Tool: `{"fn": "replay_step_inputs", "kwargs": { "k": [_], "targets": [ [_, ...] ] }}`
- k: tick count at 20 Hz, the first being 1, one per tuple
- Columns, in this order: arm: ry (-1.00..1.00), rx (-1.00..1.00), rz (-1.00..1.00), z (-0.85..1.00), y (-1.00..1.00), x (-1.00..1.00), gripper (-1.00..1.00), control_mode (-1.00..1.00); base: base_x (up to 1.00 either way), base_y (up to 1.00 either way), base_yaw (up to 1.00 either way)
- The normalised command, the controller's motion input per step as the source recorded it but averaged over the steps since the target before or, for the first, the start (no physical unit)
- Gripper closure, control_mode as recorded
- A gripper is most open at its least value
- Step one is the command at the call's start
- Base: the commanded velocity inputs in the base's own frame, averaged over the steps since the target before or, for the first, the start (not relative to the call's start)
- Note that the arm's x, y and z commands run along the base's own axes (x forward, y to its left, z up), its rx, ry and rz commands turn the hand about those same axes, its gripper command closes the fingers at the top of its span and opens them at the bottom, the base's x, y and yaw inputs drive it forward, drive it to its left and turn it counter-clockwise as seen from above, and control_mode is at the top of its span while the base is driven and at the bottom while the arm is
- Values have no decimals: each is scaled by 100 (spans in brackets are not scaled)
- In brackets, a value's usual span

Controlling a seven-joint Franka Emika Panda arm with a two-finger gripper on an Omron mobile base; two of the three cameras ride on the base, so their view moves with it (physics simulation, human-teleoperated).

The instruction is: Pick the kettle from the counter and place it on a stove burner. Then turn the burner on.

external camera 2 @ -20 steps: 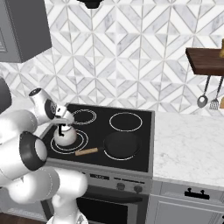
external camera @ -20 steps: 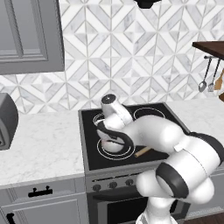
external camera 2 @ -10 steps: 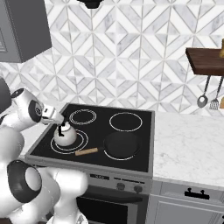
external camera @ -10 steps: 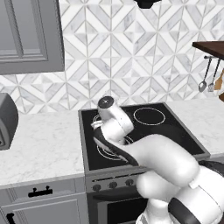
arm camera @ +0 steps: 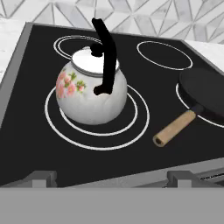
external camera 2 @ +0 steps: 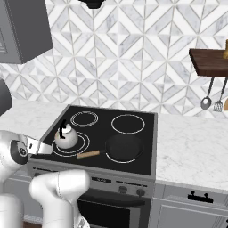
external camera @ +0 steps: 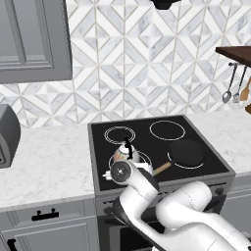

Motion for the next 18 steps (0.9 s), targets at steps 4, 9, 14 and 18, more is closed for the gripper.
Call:
{"fn": "replay_step_inputs", "kwargs": {
  "k": [4,9,14,18],
  "targets": [
    [-51,3,0,-95,59,-100,-100,-100,0,0,0],
    [-54,3,2,-92,89,-100,-100,-100,0,0,0],
    [-36,-1,1,-18,26,-28,-100,-100,0,0,0],
    [-24,-2,-2,-4,45,9,-100,-100,0,0,0]
  ]
}}
